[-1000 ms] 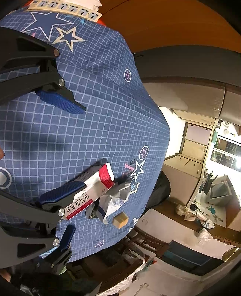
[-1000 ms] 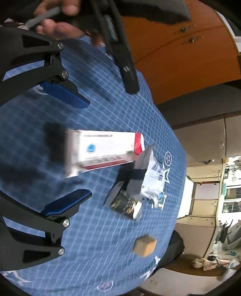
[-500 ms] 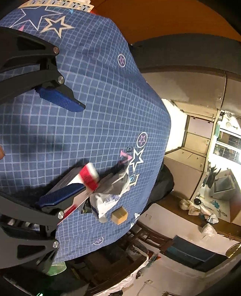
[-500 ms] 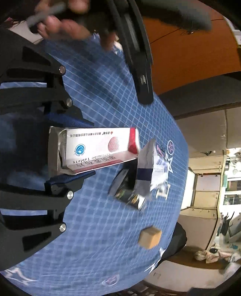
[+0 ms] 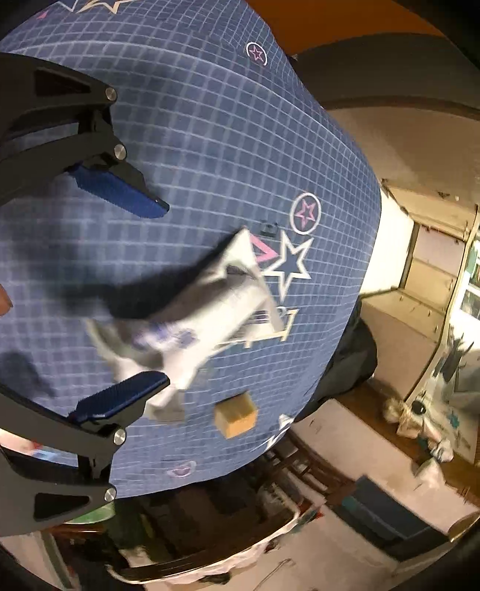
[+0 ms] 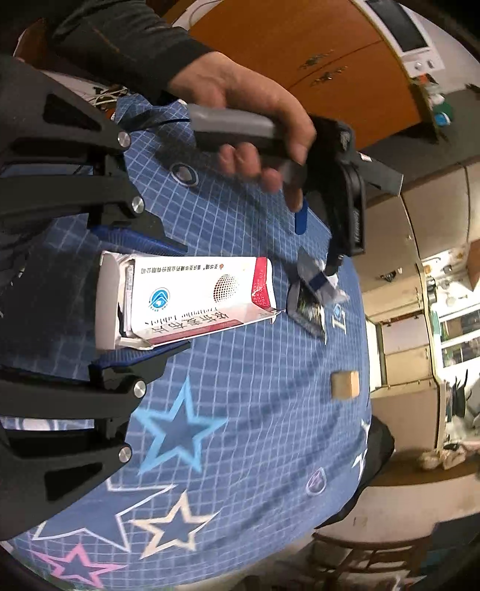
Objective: Collect trash
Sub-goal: 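Grasp the white medicine box with the right tool while the left tool grasps the white packet, then carry the medicine box and white packet with both tools over the green bin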
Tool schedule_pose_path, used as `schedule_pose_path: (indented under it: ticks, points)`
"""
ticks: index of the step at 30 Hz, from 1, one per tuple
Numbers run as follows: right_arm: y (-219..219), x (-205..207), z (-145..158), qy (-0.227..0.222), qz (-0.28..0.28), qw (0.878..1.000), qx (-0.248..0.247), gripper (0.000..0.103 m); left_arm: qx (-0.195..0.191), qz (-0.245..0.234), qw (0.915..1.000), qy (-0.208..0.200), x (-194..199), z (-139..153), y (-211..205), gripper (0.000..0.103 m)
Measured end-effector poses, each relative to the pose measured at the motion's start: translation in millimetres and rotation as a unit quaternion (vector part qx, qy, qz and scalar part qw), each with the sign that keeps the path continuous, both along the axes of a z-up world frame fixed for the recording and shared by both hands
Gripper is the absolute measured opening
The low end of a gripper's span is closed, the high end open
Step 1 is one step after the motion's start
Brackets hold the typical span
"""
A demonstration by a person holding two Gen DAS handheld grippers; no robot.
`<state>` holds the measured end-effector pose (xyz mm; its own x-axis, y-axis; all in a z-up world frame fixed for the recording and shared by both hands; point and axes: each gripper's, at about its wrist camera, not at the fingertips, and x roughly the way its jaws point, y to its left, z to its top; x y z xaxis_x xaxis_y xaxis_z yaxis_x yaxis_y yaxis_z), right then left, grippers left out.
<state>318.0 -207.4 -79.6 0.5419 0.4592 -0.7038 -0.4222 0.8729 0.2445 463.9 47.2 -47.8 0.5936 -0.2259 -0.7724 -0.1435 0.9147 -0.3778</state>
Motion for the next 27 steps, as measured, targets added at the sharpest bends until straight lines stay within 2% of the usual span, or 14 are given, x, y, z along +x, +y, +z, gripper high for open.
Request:
schedule_pose_path:
  ticks: [3,9,14,16,17,19,20,22,27]
  points:
    - [-5.5,1.7,1.2,-0.002,-0.003,1.000,0.006,0.043,0.024,0.014,0.9996,0.002,15.8,-1.0,-6.2,0.093]
    - [-15.9,-0.3,5.2,-0.006,-0.008,1.000,0.018,0.043,0.062,0.023,0.9978,-0.003,28.9,-6.4,-18.7,0.094]
    - [-17.7,-8.2,-0.7,0.004,-0.012,1.000,0.028,0.043,0.035,0.016,0.9992,-0.005,28.6,-18.9,-20.8,0.086]
    - [-17.2,-8.2,-3.8,0.009,-0.013,0.999,0.033,0.044,0.040,0.010,0.9990,-0.015,25.3,-18.6,-24.5,0.079]
    - [-17.3,-9.0,-4.6,0.010,-0.014,0.999,0.033,0.044,0.041,0.007,0.9989,-0.019,24.0,-18.1,-25.8,0.071]
    - [-18.3,-7.8,-7.2,0.012,-0.017,0.999,0.036,0.044,0.046,-0.002,0.9984,-0.034,20.5,-12.5,-30.1,0.048]
    - [-18.9,-4.4,-8.4,0.012,-0.018,0.999,0.037,0.044,0.058,0.001,0.9976,-0.038,18.7,-9.8,-31.8,0.045]
    - [-20.7,-4.7,-8.0,0.010,-0.021,0.999,0.037,0.044,0.061,-0.002,0.9973,-0.042,15.6,-8.2,-31.5,0.031]
    - [-29.0,-8.6,2.8,-0.015,-0.037,0.999,0.034,0.044,0.051,-0.002,0.9971,-0.057,-5.7,-3.0,-20.5,0.026]
